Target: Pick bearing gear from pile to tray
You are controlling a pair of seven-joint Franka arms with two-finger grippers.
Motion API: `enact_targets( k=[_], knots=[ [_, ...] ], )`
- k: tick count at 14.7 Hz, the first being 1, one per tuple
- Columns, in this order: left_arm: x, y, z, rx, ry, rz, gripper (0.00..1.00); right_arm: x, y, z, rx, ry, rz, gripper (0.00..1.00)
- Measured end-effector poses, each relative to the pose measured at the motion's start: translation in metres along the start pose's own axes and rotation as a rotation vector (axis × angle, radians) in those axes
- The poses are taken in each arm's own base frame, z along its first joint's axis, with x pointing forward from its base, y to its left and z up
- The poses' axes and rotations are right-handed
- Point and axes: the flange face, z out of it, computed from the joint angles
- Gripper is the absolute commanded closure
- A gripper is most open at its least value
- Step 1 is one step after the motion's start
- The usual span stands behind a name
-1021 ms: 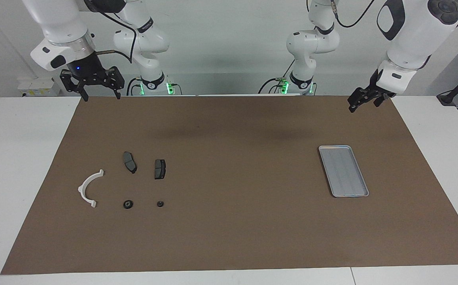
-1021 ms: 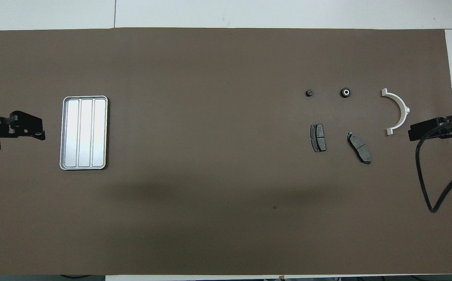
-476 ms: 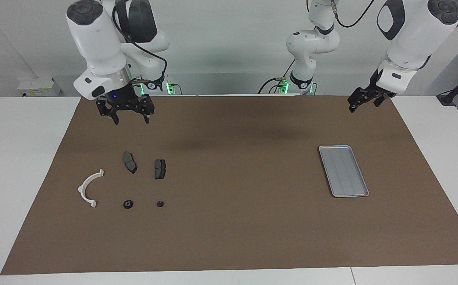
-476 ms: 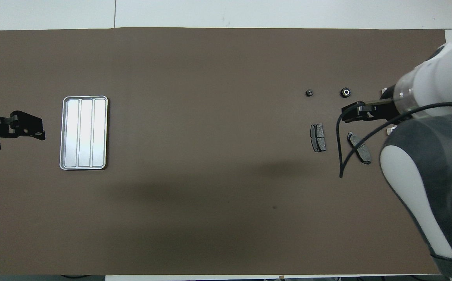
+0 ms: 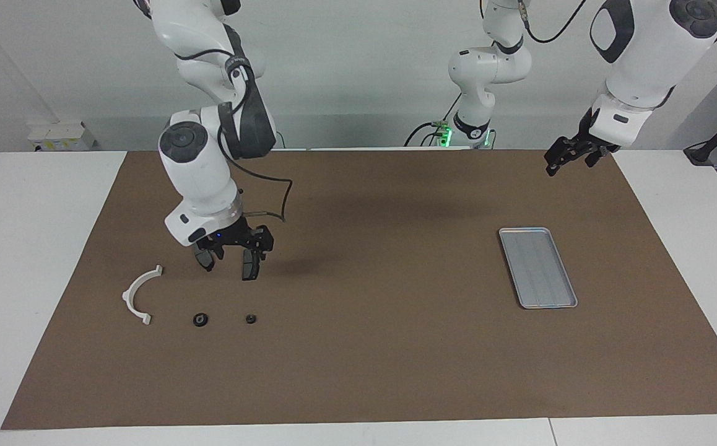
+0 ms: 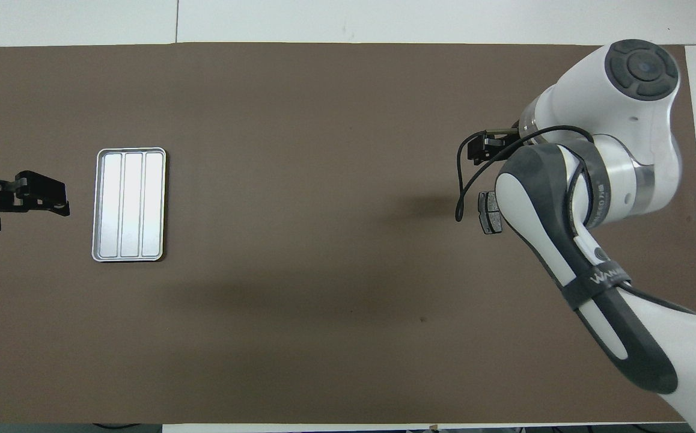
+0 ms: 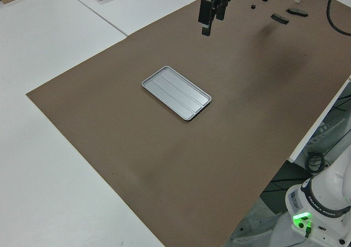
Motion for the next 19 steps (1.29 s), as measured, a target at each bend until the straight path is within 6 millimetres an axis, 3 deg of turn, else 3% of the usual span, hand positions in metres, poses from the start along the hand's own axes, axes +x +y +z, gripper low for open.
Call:
enact_targets(
  k=[4, 9, 12, 19],
  knots=[
    [0.0, 0.0, 0.0, 0.0, 0.0, 0.0, 0.0, 0.026, -0.005, 0.066, -0.012, -0.04, 0.005, 0.0],
    [0.0, 0.0, 0.0, 0.0, 0.0, 0.0, 0.0, 0.052, -0.001, 0.112, -0.067, -0.009, -0.021, 0.0],
    [0.0, 0.0, 0.0, 0.0, 0.0, 0.0, 0.0, 0.057, 0.002, 0.121, -0.067, 0.002, 0.003, 0.0],
    [0.0, 0.0, 0.0, 0.0, 0.0, 0.0, 0.0, 0.066, 0.003, 0.116, -0.054, 0.049, 0.089, 0.05]
  ],
)
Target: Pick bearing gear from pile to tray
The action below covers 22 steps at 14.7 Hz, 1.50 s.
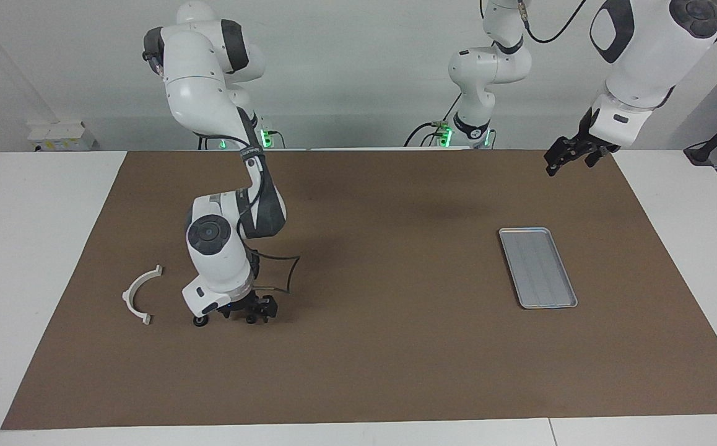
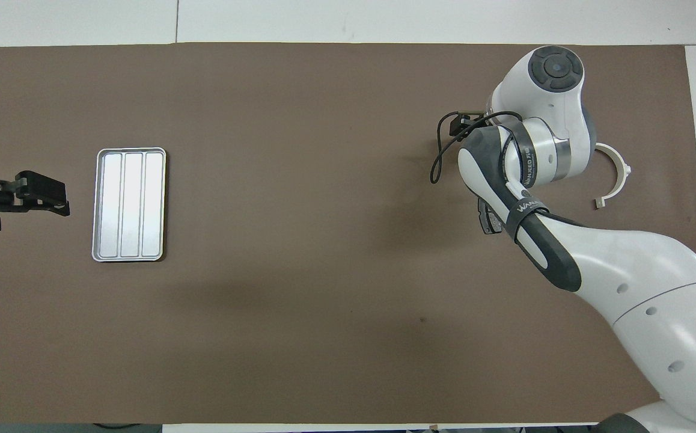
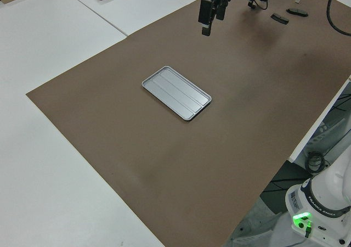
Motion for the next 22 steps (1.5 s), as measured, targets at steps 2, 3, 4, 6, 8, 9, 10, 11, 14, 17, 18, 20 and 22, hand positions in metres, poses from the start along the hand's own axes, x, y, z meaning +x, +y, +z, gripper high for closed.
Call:
enact_targets(
  k=[2, 3, 4, 6, 8, 9, 10, 11, 14, 17, 18, 20, 22],
  knots=[
    [0.0, 0.0, 0.0, 0.0, 0.0, 0.0, 0.0, 0.0, 0.0, 0.001, 0.0, 0.001, 0.005, 0.06],
    [0.0, 0.0, 0.0, 0.0, 0.0, 0.0, 0.0, 0.0, 0.0, 0.002, 0.001, 0.002, 0.005, 0.08],
    [0.0, 0.0, 0.0, 0.0, 0.0, 0.0, 0.0, 0.0, 0.0, 0.003, 0.0, 0.001, 0.006, 0.08],
    [0.0, 0.0, 0.0, 0.0, 0.0, 0.0, 0.0, 0.0, 0.0, 0.006, -0.001, -0.002, 0.007, 0.08],
    [0.0, 0.0, 0.0, 0.0, 0.0, 0.0, 0.0, 0.0, 0.0, 0.009, -0.001, -0.003, 0.008, 0.09],
    [0.0, 0.0, 0.0, 0.0, 0.0, 0.0, 0.0, 0.0, 0.0, 0.01, 0.0, -0.002, 0.009, 0.12],
    [0.0, 0.0, 0.0, 0.0, 0.0, 0.0, 0.0, -0.001, 0.0, 0.012, -0.001, -0.004, 0.009, 0.16],
    [0.0, 0.0, 0.0, 0.0, 0.0, 0.0, 0.0, -0.002, 0.0, 0.014, -0.002, -0.006, 0.009, 0.19],
    [0.0, 0.0, 0.0, 0.0, 0.0, 0.0, 0.0, -0.003, 0.001, 0.016, -0.002, -0.008, 0.011, 0.25],
    [0.0, 0.0, 0.0, 0.0, 0.0, 0.0, 0.0, -0.003, 0.0, 0.015, 0.0, -0.008, 0.01, 0.33],
    [0.0, 0.0, 0.0, 0.0, 0.0, 0.0, 0.0, -0.003, 0.0, 0.015, -0.001, -0.008, 0.01, 0.37],
    [0.0, 0.0, 0.0, 0.0, 0.0, 0.0, 0.0, -0.003, -0.001, 0.015, -0.001, -0.009, 0.01, 0.52],
    [0.0, 0.0, 0.0, 0.0, 0.0, 0.0, 0.0, -0.002, 0.002, 0.011, -0.003, -0.01, 0.014, 0.75]
  ],
)
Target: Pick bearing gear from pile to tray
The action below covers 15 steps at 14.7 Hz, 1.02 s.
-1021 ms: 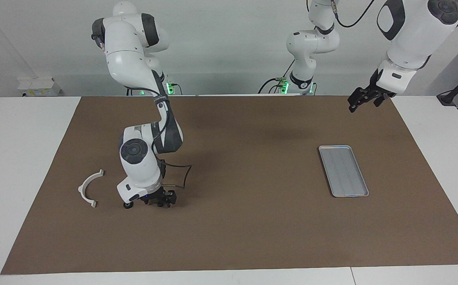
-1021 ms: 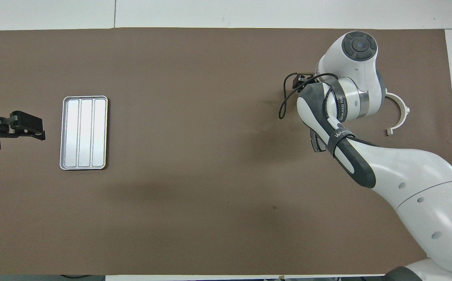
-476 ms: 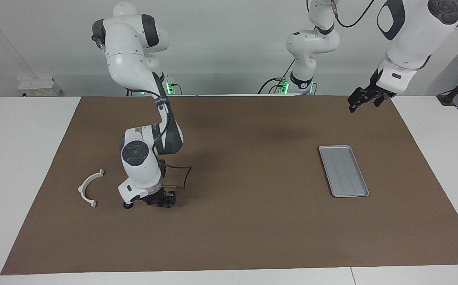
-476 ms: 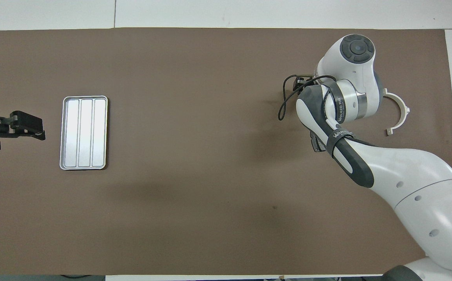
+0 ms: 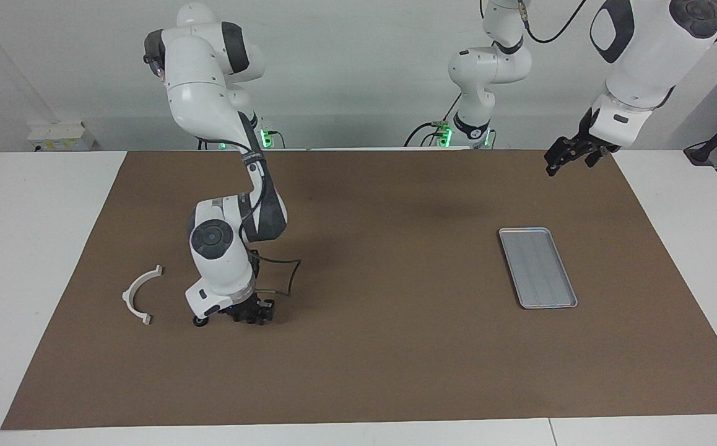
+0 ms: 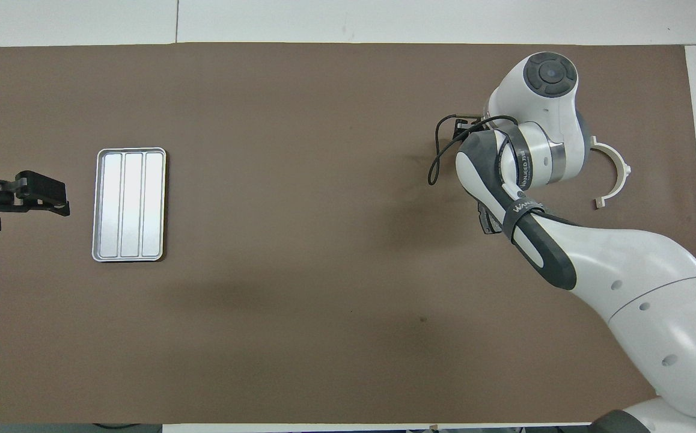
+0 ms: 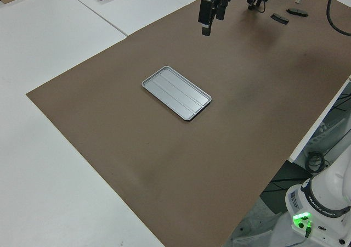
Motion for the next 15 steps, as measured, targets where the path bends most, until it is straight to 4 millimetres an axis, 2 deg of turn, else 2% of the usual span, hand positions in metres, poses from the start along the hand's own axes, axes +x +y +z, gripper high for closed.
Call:
enact_targets(
  k=[2, 8, 10, 11, 12, 13, 15],
  knots=[
    [0.0, 0.0, 0.0, 0.0, 0.0, 0.0, 0.0, 0.0, 0.0, -0.003, 0.007, 0.0, 0.003, 1.0],
    [0.0, 0.0, 0.0, 0.0, 0.0, 0.0, 0.0, 0.0, 0.0, -0.003, 0.005, -0.004, 0.003, 1.0],
    [0.0, 0.0, 0.0, 0.0, 0.0, 0.0, 0.0, -0.002, 0.006, -0.006, -0.02, -0.047, 0.002, 1.0],
    [0.0, 0.0, 0.0, 0.0, 0.0, 0.0, 0.0, -0.002, 0.01, -0.014, -0.031, -0.068, -0.005, 1.0],
    [0.0, 0.0, 0.0, 0.0, 0.0, 0.0, 0.0, -0.002, 0.014, -0.031, -0.039, -0.087, -0.012, 1.0],
    [0.0, 0.0, 0.0, 0.0, 0.0, 0.0, 0.0, -0.003, 0.017, -0.055, -0.047, -0.106, -0.018, 1.0],
    [0.0, 0.0, 0.0, 0.0, 0.0, 0.0, 0.0, -0.013, 0.013, -0.117, -0.056, -0.144, -0.028, 1.0]
  ],
)
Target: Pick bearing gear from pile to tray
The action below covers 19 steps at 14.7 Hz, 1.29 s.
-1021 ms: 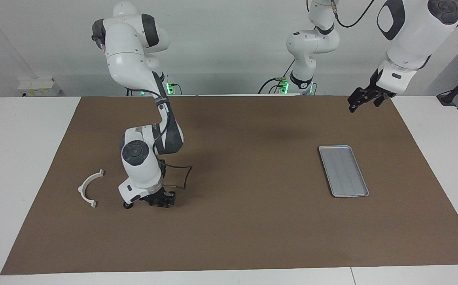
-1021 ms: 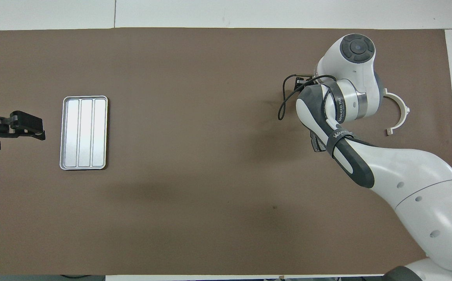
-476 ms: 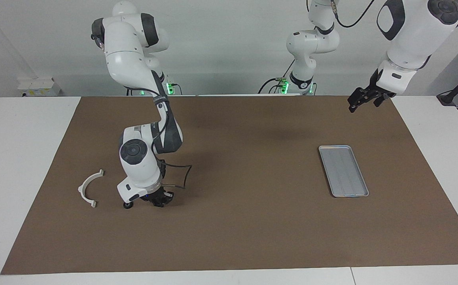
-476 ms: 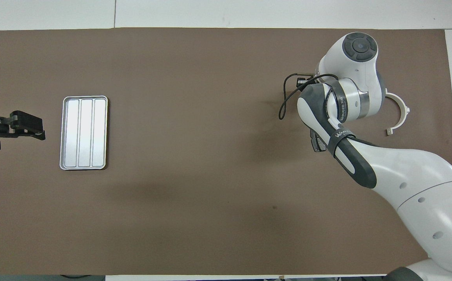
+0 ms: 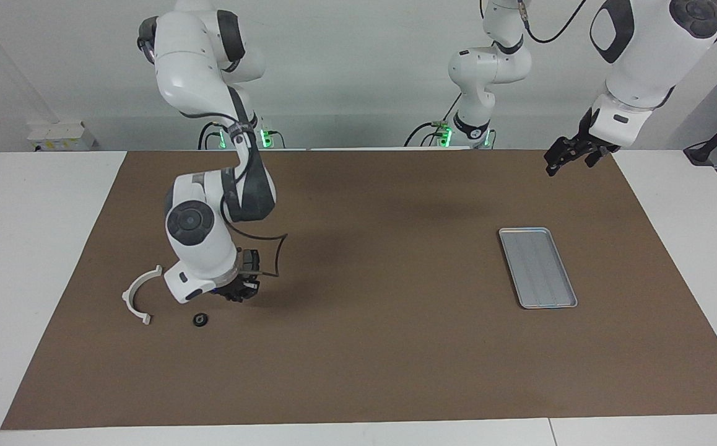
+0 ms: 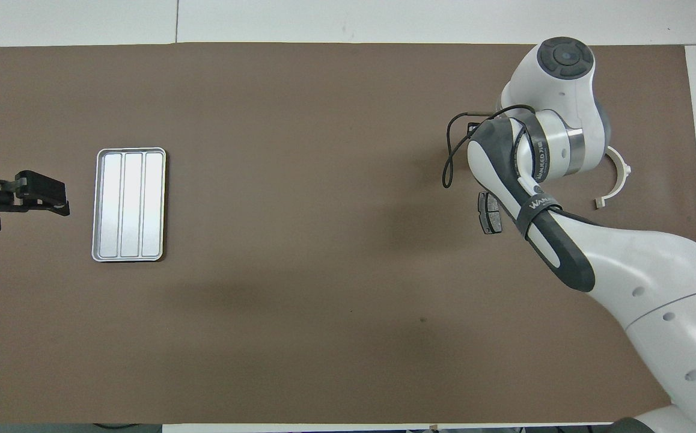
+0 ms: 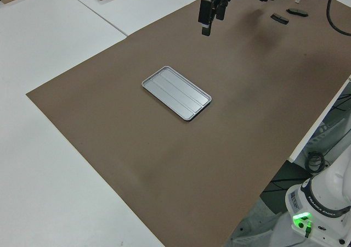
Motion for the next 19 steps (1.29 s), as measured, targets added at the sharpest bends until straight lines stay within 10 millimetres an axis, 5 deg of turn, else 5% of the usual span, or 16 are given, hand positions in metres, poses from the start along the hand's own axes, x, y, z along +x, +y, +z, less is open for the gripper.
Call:
enact_targets(
  k=[2, 4, 8, 10, 13, 19],
  knots=[
    [0.0, 0.0, 0.0, 0.0, 0.0, 0.0, 0.0, -0.033, -0.027, -0.063, 0.025, -0.036, 0.036, 1.0],
    [0.0, 0.0, 0.0, 0.0, 0.0, 0.0, 0.0, -0.063, -0.074, -0.097, 0.045, -0.031, 0.151, 1.0],
    [0.0, 0.0, 0.0, 0.0, 0.0, 0.0, 0.0, -0.131, -0.206, -0.105, 0.115, -0.006, 0.421, 1.0],
    [0.0, 0.0, 0.0, 0.0, 0.0, 0.0, 0.0, -0.155, -0.252, -0.097, 0.148, 0.012, 0.493, 1.0],
    [0.0, 0.0, 0.0, 0.0, 0.0, 0.0, 0.0, -0.168, -0.293, -0.074, 0.179, 0.021, 0.544, 1.0],
    [0.0, 0.0, 0.0, 0.0, 0.0, 0.0, 0.0, -0.185, -0.366, 0.033, 0.142, 0.047, 0.563, 1.0]
  ],
)
